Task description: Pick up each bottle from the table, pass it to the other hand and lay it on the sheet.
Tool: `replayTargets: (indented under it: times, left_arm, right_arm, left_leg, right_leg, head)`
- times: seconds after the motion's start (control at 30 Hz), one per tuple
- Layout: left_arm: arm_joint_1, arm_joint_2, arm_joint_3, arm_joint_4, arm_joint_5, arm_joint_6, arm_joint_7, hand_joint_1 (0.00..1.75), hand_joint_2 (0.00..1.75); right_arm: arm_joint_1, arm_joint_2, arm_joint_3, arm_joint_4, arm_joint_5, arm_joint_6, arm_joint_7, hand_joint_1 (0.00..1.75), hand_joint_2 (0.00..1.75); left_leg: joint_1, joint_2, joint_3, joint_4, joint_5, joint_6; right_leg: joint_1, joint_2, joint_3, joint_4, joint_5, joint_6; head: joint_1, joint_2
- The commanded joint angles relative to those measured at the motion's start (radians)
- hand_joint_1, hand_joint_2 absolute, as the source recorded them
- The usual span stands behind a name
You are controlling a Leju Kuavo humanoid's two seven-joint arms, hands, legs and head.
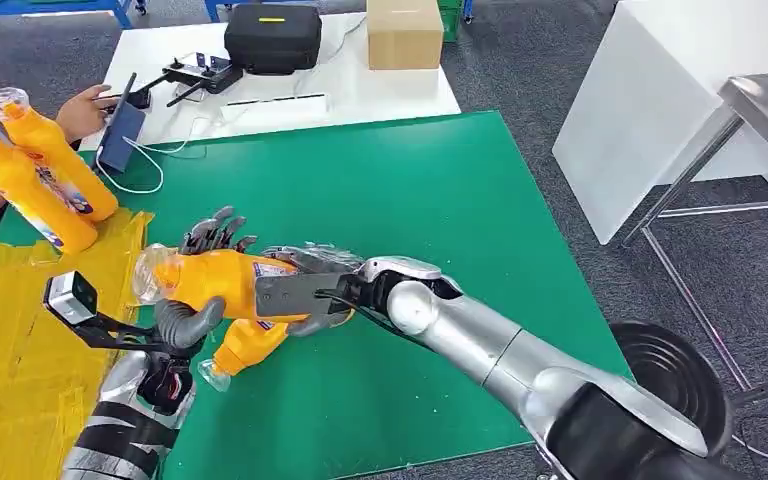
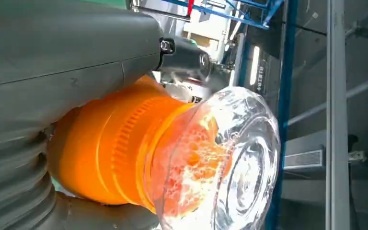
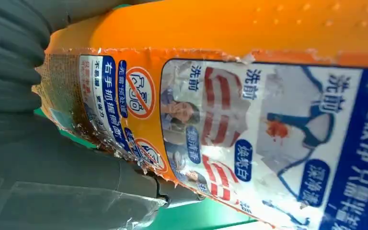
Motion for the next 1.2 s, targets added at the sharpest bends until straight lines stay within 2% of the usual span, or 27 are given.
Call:
replayTargets:
  times: [0.03,0.5,0.53,0.57,0.6,0.67,0.87,0.93,0.97,1.07,1.2]
  left_arm:
    - [-0.046,-0.005,-0.036,0.040,0.011,-0.017,0.009,1.75,1.75]
    - [-0.058,-0.011,-0.004,0.063,0.073,-0.025,0.032,1.75,1.75]
    - [-0.070,-0.005,0.019,0.068,0.076,-0.014,0.033,1.75,1.75]
    - [-0.073,0.000,0.022,0.067,0.076,-0.014,0.033,1.75,1.75]
    - [-0.074,-0.001,0.029,0.067,0.076,-0.010,0.033,1.75,1.75]
    - [-0.085,0.002,0.077,0.047,0.040,0.043,0.019,1.75,1.75]
    - [-0.083,-0.001,0.082,0.040,0.036,0.044,0.023,1.75,1.75]
    - [-0.085,-0.007,0.110,0.025,-0.001,0.100,0.002,1.75,1.75]
    - [-0.091,-0.004,0.136,0.011,-0.029,0.131,-0.011,1.75,1.75]
    - [-0.111,-0.001,0.197,-0.010,-0.113,0.191,-0.018,1.75,1.75]
    - [-0.101,-0.041,0.276,-0.086,-0.278,0.336,-0.076,1.75,1.75]
  right_arm:
    - [-0.055,0.001,0.069,0.058,0.007,0.009,0.002,1.75,1.75]
    - [-0.060,0.003,0.090,0.089,0.008,0.018,-0.004,1.75,1.75]
    - [-0.062,-0.002,0.088,0.093,0.021,-0.008,-0.004,1.55,1.75]
    - [-0.064,-0.005,0.086,0.093,0.020,-0.008,-0.004,0.51,1.75]
    - [-0.064,-0.006,0.083,0.093,0.021,-0.012,-0.004,0.03,1.75]
    - [-0.055,-0.016,0.041,0.083,0.041,-0.071,0.011,0.00,1.75]
    - [-0.050,-0.019,0.036,0.077,0.047,-0.074,0.012,0.00,1.75]
    - [-0.047,-0.023,0.011,0.077,0.049,-0.089,0.020,0.00,1.75]
    - [-0.049,-0.030,-0.005,0.076,0.048,-0.092,0.023,0.00,0.00]
    - [-0.049,-0.041,-0.034,0.074,0.053,-0.082,0.036,0.00,0.00]
    - [-0.022,-0.048,-0.048,0.066,0.081,-0.085,0.039,0.00,0.00]
  left_leg:
    - [0.002,-0.005,0.003,0.001,-0.002,-0.002]
    - [0.001,-0.003,0.002,0.001,-0.001,-0.001]
    - [0.002,-0.004,0.002,0.001,-0.001,-0.001]
    - [0.001,-0.003,0.002,0.000,-0.001,-0.001]
    - [0.002,-0.004,0.002,0.001,-0.001,-0.001]
    - [0.001,-0.003,0.000,0.001,0.000,-0.001]
    - [0.002,-0.003,0.001,0.001,-0.001,-0.001]
    - [0.001,-0.002,0.001,0.000,0.000,-0.001]
    - [0.002,-0.004,0.002,0.001,-0.001,-0.001]
    - [0.002,-0.004,0.000,0.003,-0.001,-0.001]
    - [0.003,-0.004,0.002,0.002,-0.001,-0.002]
  right_leg:
    - [0.002,0.000,0.004,0.001,-0.002,-0.001]
    - [0.001,0.000,0.003,0.000,-0.001,0.000]
    - [0.001,0.000,0.003,0.000,-0.001,0.000]
    - [0.001,0.000,0.002,0.000,-0.001,0.000]
    - [0.001,-0.001,0.003,0.000,-0.001,-0.001]
    - [0.001,-0.001,0.001,0.000,0.000,0.000]
    - [0.001,0.000,0.002,0.000,-0.001,0.000]
    - [0.001,0.000,0.001,0.000,0.000,0.000]
    - [0.001,0.000,0.003,0.000,-0.001,0.000]
    - [0.002,-0.001,0.002,0.001,-0.001,0.000]
    - [0.002,0.000,0.003,0.000,-0.001,0.000]
  head:
    - [0.000,0.000]
    - [0.000,0.000]
    - [0.000,0.000]
    - [0.000,0.000]
    - [0.000,0.000]
    - [0.000,0.000]
    - [0.000,0.000]
    - [0.000,0.000]
    - [0.000,0.000]
    - [0.000,0.000]
    - [0.000,0.000]
